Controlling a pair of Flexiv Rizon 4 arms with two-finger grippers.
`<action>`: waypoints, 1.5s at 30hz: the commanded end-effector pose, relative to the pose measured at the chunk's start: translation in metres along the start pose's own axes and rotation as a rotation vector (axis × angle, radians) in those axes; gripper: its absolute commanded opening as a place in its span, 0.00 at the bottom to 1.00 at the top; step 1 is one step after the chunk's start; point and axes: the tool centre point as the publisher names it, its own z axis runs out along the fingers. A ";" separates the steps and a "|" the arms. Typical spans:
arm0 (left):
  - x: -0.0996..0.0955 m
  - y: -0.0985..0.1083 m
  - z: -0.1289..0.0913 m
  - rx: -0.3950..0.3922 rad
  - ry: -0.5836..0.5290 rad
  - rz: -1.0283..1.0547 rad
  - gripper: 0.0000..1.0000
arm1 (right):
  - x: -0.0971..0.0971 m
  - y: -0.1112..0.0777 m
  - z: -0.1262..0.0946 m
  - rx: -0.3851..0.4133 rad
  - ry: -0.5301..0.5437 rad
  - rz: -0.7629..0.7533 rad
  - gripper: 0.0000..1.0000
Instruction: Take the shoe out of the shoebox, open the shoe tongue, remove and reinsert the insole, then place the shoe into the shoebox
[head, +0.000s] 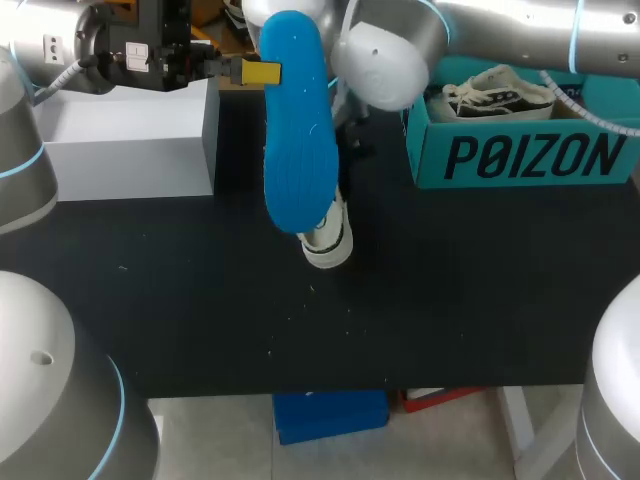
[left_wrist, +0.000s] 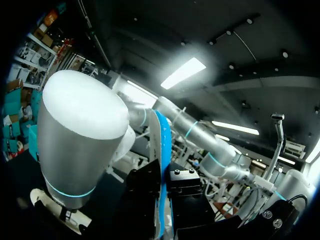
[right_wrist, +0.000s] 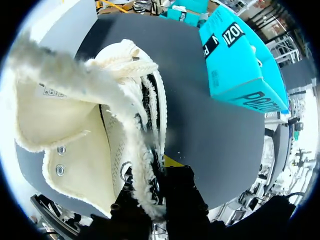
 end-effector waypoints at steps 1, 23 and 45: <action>0.000 0.001 0.001 0.002 -0.005 0.001 0.00 | 0.011 -0.010 0.008 -0.020 -0.034 0.075 0.00; 0.000 0.001 0.001 0.002 -0.005 0.001 0.00 | 0.014 -0.019 0.045 -0.005 -0.006 0.153 0.00; 0.000 0.001 0.001 0.002 -0.005 0.001 0.00 | 0.004 -0.020 0.057 -0.054 0.096 0.149 1.00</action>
